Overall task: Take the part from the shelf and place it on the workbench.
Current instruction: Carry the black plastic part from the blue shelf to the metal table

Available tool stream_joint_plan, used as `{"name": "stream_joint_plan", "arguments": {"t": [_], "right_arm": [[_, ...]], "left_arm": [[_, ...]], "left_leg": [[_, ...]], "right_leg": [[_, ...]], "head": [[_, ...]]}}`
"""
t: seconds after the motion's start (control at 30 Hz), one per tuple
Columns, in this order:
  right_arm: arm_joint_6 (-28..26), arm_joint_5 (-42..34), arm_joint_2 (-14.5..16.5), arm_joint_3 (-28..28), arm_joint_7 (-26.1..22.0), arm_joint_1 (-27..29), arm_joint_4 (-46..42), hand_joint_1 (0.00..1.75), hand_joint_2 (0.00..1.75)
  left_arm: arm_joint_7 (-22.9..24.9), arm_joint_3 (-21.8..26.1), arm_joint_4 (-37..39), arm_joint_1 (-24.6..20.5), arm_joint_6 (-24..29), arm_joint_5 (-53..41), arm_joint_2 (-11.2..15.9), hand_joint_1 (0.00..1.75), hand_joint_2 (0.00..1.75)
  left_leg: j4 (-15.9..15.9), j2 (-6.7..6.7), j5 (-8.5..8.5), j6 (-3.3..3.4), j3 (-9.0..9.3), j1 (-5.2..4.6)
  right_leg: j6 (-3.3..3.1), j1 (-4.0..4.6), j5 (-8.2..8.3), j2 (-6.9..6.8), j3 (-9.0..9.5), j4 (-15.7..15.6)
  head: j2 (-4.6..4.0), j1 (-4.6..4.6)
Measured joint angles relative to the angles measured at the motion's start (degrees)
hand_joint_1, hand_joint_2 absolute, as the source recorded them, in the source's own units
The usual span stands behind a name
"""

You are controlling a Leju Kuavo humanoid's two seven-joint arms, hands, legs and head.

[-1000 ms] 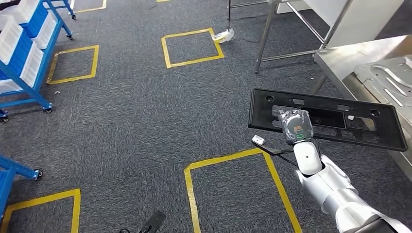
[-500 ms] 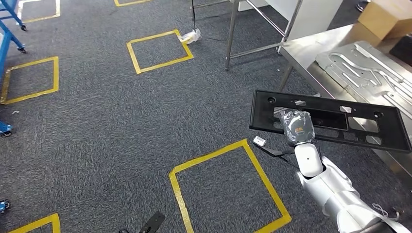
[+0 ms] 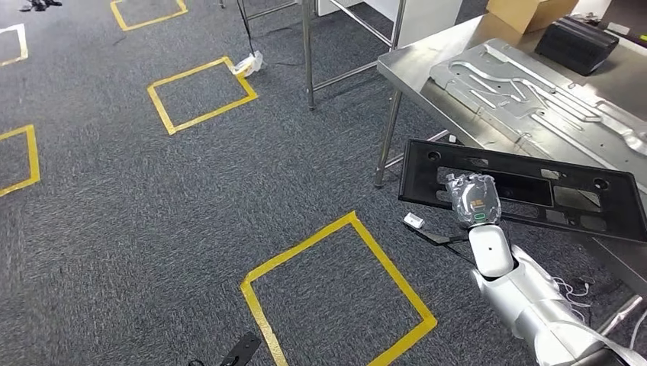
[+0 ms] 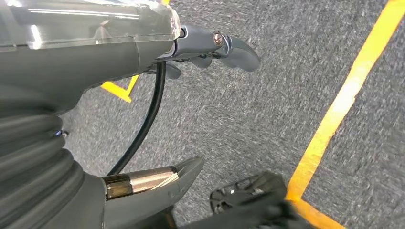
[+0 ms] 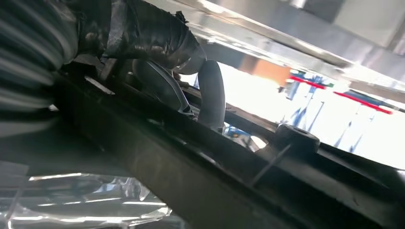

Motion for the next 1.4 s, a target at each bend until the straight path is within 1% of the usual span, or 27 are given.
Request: {"name": "stream_joint_plan", "arguments": {"t": [0.03, 0.07, 0.1, 0.13, 0.2, 0.27, 0.33, 0.4, 0.47, 0.53, 0.57, 0.6, 0.63, 0.7, 0.77, 0.83, 0.9, 0.93, 1.0, 1.03, 1.07, 1.1, 1.13, 1.17, 1.23, 1.3, 1.4], "right_arm": [[0.0, 0.1, 0.0, 0.0, 0.0, 0.1, 0.0, 1.75, 1.75], [0.0, 0.1, 0.0, 0.0, 0.0, 0.2, 0.0, 1.75, 1.75], [0.0, 0.1, 0.0, 0.0, 0.0, 0.2, 0.0, 1.75, 1.75], [0.0, 0.1, 0.0, 0.0, 0.0, 0.3, 0.0, 1.75, 1.75], [0.0, 0.2, 0.1, 0.0, 0.0, 0.3, 0.0, 1.75, 1.75], [0.0, 0.2, 0.2, 0.0, 0.0, 0.4, 0.1, 1.75, 1.75], [0.0, 0.3, 0.0, 0.0, 0.0, 0.6, 0.2, 1.75, 1.75], [0.0, 0.3, -0.2, 0.0, 0.0, 0.7, 0.3, 1.75, 1.75], [0.0, 0.3, -0.2, 0.0, 0.0, 0.7, 0.3, 1.75, 1.75], [0.0, 0.4, -0.2, 0.0, 0.1, 0.7, 0.3, 1.75, 1.75], [0.0, 0.4, -0.2, 0.0, 0.1, 0.9, 0.4, 1.75, 1.75], [0.0, 0.4, -0.2, 0.0, 0.1, 0.9, 0.4, 1.75, 1.75], [0.0, 0.4, -0.2, 0.0, 0.2, 0.9, 0.5, 1.75, 1.75], [0.0, 0.3, -0.2, 0.0, 0.3, 0.7, 0.5, 1.75, 1.75], [0.0, 0.3, -0.2, 0.0, 0.4, 0.6, 0.5, 1.75, 1.75], [0.0, 0.3, -0.4, 0.1, 0.9, 0.8, 0.4, 1.75, 1.75], [0.0, 0.3, -0.5, 0.3, 1.6, 0.8, 0.4, 1.75, 1.75], [0.0, 0.3, -0.5, 0.5, 1.9, 0.8, 0.4, 1.75, 1.75], [0.0, 0.3, -0.4, 1.3, 2.2, 0.7, 0.3, 1.75, 1.75], [0.0, 0.4, -0.3, 1.7, 2.3, 0.7, 0.3, 1.75, 1.75], [0.0, 0.4, -0.2, 2.1, 2.3, 0.8, 0.3, 1.75, 1.75], [0.0, 0.4, -0.1, 2.5, 2.3, 0.8, 0.3, 1.75, 1.75], [0.0, 0.4, -0.1, 2.8, 2.3, 0.8, 0.3, 1.75, 1.75], [0.0, 0.4, 0.0, 3.1, 2.3, 0.8, 0.3, 1.75, 1.75], [0.0, 0.4, 0.0, 3.5, 2.3, 0.8, 0.3, 1.75, 1.75], [0.0, 0.4, 0.0, 3.8, 2.3, 0.8, 0.3, 1.75, 1.75], [0.0, 0.4, 0.0, 4.1, 2.4, 0.8, 0.3, 1.75, 1.75]], "left_arm": [[0.0, 0.0, 0.0, 0.1, 0.0, 0.0, 0.0, 0.00, 1.75], [0.0, 0.0, 0.0, 0.3, 0.0, 0.0, 0.0, 0.00, 1.75], [0.0, 0.1, 0.0, 0.3, 0.0, -0.1, 0.0, 0.00, 1.75], [0.0, 0.1, 0.0, 0.3, 0.0, -0.1, 0.0, 0.00, 1.75], [0.0, 0.1, 0.0, 0.3, 0.0, -0.2, 0.0, 0.00, 1.75], [0.0, 0.1, 0.0, 0.3, 0.1, -0.3, 0.1, 0.00, 1.75], [0.0, 0.2, 0.0, 0.3, 0.1, -0.3, 0.0, 0.00, 1.75], [0.0, 0.2, 0.0, 0.1, 0.1, -0.3, -0.1, 0.00, 1.75], [0.0, 0.2, 0.0, 0.0, 0.1, -0.3, -0.2, 0.00, 1.75], [0.0, 0.2, 0.0, 0.2, 0.0, -0.3, -0.3, 0.00, 1.75], [0.0, 0.2, 0.0, 0.3, 0.0, -0.3, -0.3, 0.00, 1.75], [0.0, 0.2, 0.0, 0.3, 0.0, -0.4, -0.3, 0.00, 1.75], [0.0, 0.2, 0.0, 0.3, 0.1, -0.4, -0.4, 0.00, 1.75], [0.0, 0.2, 0.0, 0.2, 0.1, -0.5, -0.5, 0.00, 1.75], [0.1, 0.2, 0.0, 0.1, 0.1, -0.7, -0.6, 0.00, 1.75], [0.4, 0.2, 0.0, 0.1, 0.2, -0.9, -0.7, 0.00, 1.75], [1.0, 0.3, 0.0, 0.0, 0.1, -0.9, -0.7, 0.00, 1.75], [1.3, 0.3, 0.0, 0.0, 0.0, -0.7, -0.8, 0.00, 1.75], [2.4, 0.6, 0.0, 0.2, -0.2, -0.3, -0.8, 0.00, 1.75], [2.9, 0.7, 0.0, 0.3, -0.4, -0.2, -0.8, 0.00, 1.75], [3.2, 0.9, 0.0, 0.5, -0.5, -0.2, -0.8, 0.00, 1.75], [3.4, 1.0, 0.0, 0.6, -0.6, -0.1, -0.8, 0.00, 1.75], [3.5, 1.0, 0.0, 0.6, -0.7, -0.1, -0.8, 0.00, 1.75], [3.5, 1.1, 0.0, 0.5, -0.7, -0.1, -0.8, 0.00, 1.75], [3.5, 1.2, 0.0, 0.4, -0.7, -0.1, -0.8, 0.00, 1.75], [3.6, 1.3, 0.0, 0.3, -0.7, -0.1, -0.9, 0.00, 1.75], [3.7, 1.4, 0.0, 0.4, -0.7, 0.0, -0.9, 0.00, 1.75]], "left_leg": [[3.0, -0.21, -0.70, 0.01, -1.60, -0.01], [4.1, -0.29, -0.25, 0.12, -2.37, -0.02], [2.7, -0.45, 1.35, 0.33, -2.04, -0.02], [-0.6, -0.94, 3.68, 0.62, -0.79, -0.03], [-8.5, -3.53, 7.17, 1.31, 2.49, 0.03], [-12.0, -5.11, 7.85, 1.60, 4.04, -0.07], [-12.6, -4.02, 8.09, 1.82, 4.34, -0.13], [-13.6, -2.59, 8.65, 2.45, 4.79, 0.06], [-14.2, -1.21, 8.96, 2.89, 5.04, 0.09], [-14.2, 0.16, 8.88, 2.96, 5.01, 0.04], [-14.1, 0.88, 8.79, 2.92, 5.02, 0.04], [-14.0, 1.57, 8.68, 2.84, 5.05, 0.05], [-13.9, 2.23, 8.52, 2.72, 5.11, 0.06], [-13.6, 3.42, 8.07, 2.28, 5.23, -0.10], [-13.3, 4.30, 7.68, 1.72, 5.34, -0.40], [-13.2, 4.99, 7.45, 1.22, 5.53, -0.54], [-11.9, 3.87, 6.27, 0.67, 5.09, -0.32], [-9.7, 2.64, 4.84, 0.42, 4.08, -0.18], [-2.1, 0.28, 1.12, 0.10, 0.45, 0.00], [1.6, -0.09, -0.18, 0.03, -1.42, 0.00], [3.7, -0.21, -0.44, 0.04, -2.61, -0.01], [3.6, -0.25, 0.46, 0.15, -2.78, -0.02], [1.2, -0.29, 2.37, 0.36, -1.83, -0.02], [-2.7, -0.36, 4.69, 0.65, -0.14, -0.04], [-9.7, -0.61, 7.43, 1.16, 3.01, -0.20], [-12.0, -0.78, 7.75, 1.14, 3.96, -0.30], [-12.2, -0.82, 8.02, 1.09, 3.88, -0.50]], "right_leg": [[-0.05, 0.07, -0.01, 0.71, -0.01, 0.1], [-0.07, 0.13, -0.02, 1.49, -0.01, 0.1], [-0.06, 0.16, -0.02, 2.32, 0.00, 0.2], [-0.06, 0.16, -0.03, 3.13, 0.00, 0.3], [0.15, 0.09, 0.01, 4.62, -0.17, 0.5], [0.82, -0.23, 0.25, 5.94, -0.59, 0.5], [1.72, -0.49, 0.62, 7.14, -0.88, 0.1], [2.34, -0.28, -0.35, 5.00, -1.51, 1.2], [2.76, -0.11, -3.61, 1.07, -3.95, 6.7], [3.22, -0.31, -6.53, -0.34, -7.16, 13.7], [3.42, -0.44, -6.64, -0.53, -7.81, 15.2], [3.55, -0.55, -5.69, -0.73, -7.31, 14.5], [3.60, -0.61, -3.93, -1.14, -5.69, 11.5], [3.29, -0.29, -0.91, -3.11, -1.44, 3.7], [2.56, 0.26, -0.13, -4.16, 0.46, -0.1], [1.86, 0.42, -0.19, -3.33, 0.37, -0.2], [1.17, 0.15, -0.09, -2.70, 0.46, -0.4], [0.80, -0.01, -0.04, -2.45, 0.54, -0.5], [0.30, -0.03, -0.10, -1.98, 0.56, -0.5], [0.19, 0.03, -0.15, -1.63, 0.55, -0.4], [0.13, 0.10, -0.21, -1.25, 0.54, -0.3], [0.10, 0.15, -0.30, -0.85, 0.54, -0.1], [0.12, 0.18, -0.41, -0.48, 0.57, 0.1], [0.20, 0.19, -0.53, -0.17, 0.61, 0.2], [0.55, 0.37, -0.74, 0.22, 0.55, 0.6], [0.69, 0.58, -0.85, 0.34, 0.33, 0.8], [0.75, 0.40, -0.69, 0.34, 0.25, 0.6]], "head": [[0.00, 0.01], [0.00, 0.01], [0.00, 0.01], [0.00, 0.01], [0.00, 0.04], [0.00, 0.05], [0.00, 0.02], [0.00, 0.15], [0.00, 0.37], [0.00, 0.48], [0.00, 0.49], [0.00, 0.50], [0.00, 0.50], [0.00, 0.50], [0.00, 0.41], [0.00, 0.34], [0.00, 0.33], [0.00, 0.32], [0.00, 0.31], [0.00, 0.31], [0.00, 0.31], [0.00, 0.30], [0.00, 0.29], [0.00, 0.30], [0.00, 0.32], [0.00, 0.38], [0.00, 0.39]]}}
